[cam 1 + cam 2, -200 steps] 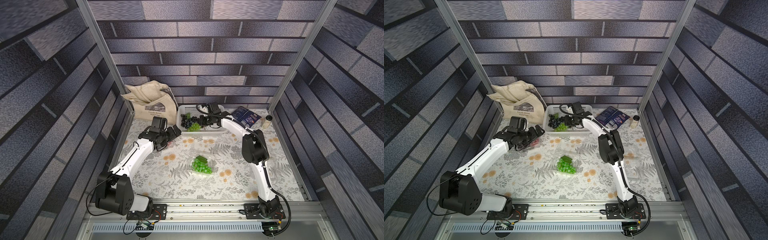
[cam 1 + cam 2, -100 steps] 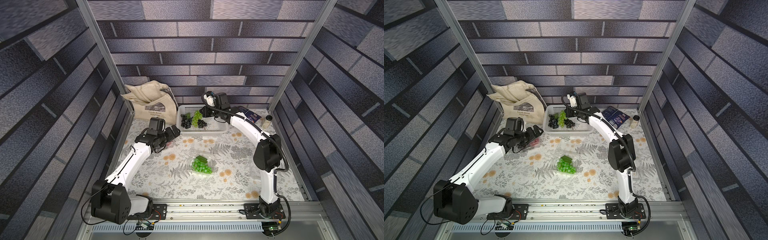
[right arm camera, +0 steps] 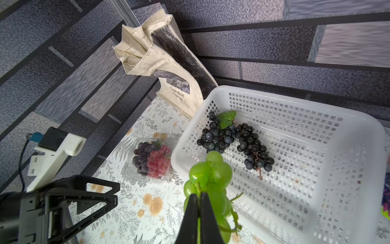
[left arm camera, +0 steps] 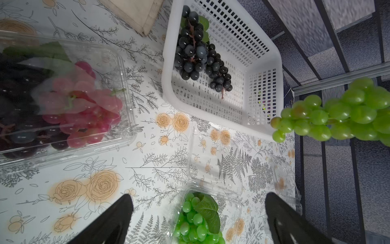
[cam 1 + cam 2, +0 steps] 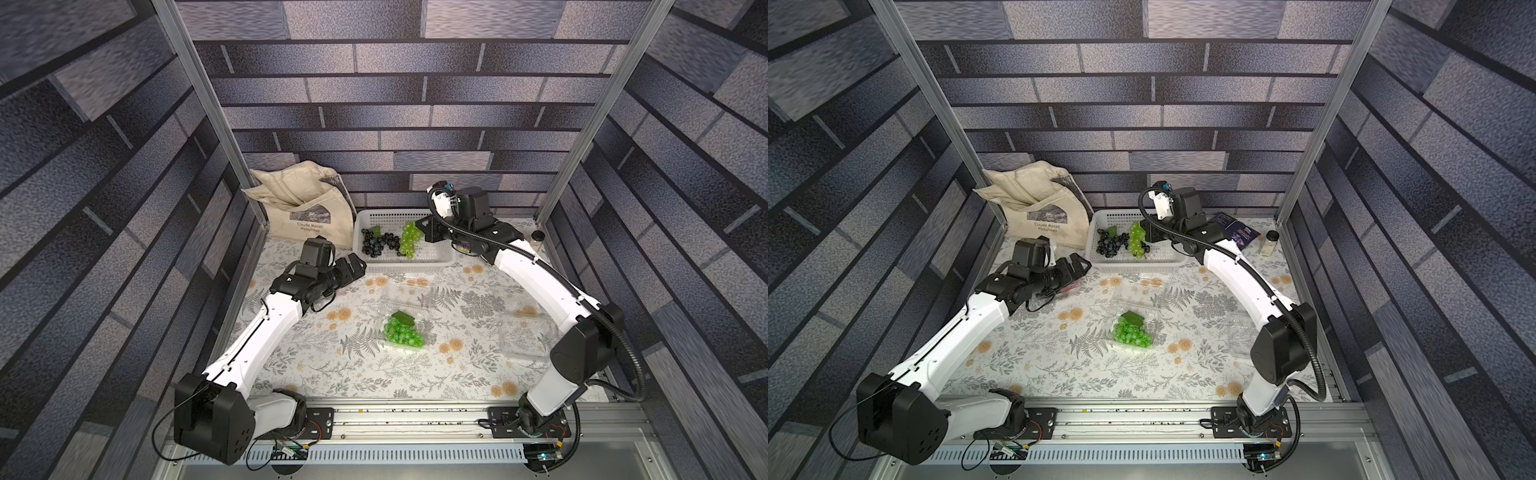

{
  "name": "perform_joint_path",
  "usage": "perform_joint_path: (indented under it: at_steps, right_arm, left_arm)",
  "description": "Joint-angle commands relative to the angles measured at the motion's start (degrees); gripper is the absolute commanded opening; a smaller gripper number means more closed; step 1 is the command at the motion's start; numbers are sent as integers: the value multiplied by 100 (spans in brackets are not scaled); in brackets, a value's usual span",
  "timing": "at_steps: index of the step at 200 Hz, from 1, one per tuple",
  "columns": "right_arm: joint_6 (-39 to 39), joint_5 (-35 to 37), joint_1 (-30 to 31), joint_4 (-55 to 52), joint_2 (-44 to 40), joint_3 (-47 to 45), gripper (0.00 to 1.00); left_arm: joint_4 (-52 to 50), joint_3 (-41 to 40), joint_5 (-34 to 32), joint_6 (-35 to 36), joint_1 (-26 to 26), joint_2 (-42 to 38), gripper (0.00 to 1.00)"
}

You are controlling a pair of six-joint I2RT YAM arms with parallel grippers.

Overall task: Pack grapes into containers
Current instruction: Pick up the grape from the basket, then place the grape into the packing box.

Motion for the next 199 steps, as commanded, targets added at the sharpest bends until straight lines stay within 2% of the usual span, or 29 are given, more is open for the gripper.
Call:
perform_joint_path:
  at_steps: [1,61,123,199]
  right_arm:
    - [-294,241,180,-406,-556,-341,0]
    - [-597,844,870,-1186,-1680,-1282,0]
    - [-236,1123,1498,-986,-2317,-2440,0]
    - [78,1150,1594,-524,-2564,-3401,0]
  left_arm:
    - [27,-101,-142,-111,-143,-179,100]
    - [-32,-288,-412,-163,-503,-547,100]
    - [25,-610,-749,-312,-966,-853,100]
    - [155,-989,-1084,-458,-1393,-1088,100]
